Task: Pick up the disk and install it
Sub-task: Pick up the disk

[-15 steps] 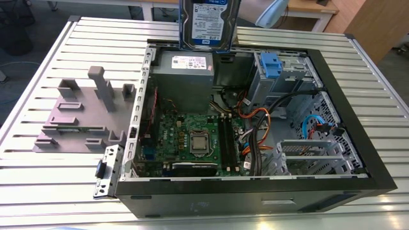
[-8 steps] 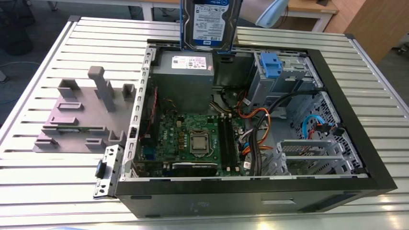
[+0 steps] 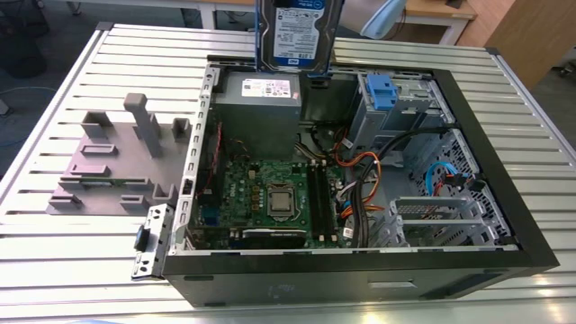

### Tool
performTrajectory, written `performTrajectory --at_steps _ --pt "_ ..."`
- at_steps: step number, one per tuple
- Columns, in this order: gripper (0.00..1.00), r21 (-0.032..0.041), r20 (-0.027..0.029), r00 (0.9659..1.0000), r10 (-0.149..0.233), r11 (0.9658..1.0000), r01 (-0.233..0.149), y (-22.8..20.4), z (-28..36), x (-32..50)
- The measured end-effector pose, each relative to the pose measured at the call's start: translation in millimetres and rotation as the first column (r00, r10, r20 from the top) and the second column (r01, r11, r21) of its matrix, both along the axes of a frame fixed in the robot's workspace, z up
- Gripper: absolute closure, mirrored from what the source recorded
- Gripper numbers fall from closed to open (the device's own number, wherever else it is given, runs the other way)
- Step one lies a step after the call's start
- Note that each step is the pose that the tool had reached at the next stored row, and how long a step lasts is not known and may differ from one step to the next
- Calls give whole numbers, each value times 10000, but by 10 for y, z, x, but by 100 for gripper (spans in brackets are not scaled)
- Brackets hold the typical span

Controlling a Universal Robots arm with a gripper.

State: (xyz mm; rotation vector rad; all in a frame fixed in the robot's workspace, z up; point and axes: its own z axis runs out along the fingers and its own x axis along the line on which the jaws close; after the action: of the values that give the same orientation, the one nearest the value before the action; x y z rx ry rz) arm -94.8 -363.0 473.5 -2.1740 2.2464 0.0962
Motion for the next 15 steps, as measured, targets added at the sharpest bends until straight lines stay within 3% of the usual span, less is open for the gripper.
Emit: performTrajectory --at_steps 15 --pt "63 1 1 10000 1 10000 -1 -200 -7 18"
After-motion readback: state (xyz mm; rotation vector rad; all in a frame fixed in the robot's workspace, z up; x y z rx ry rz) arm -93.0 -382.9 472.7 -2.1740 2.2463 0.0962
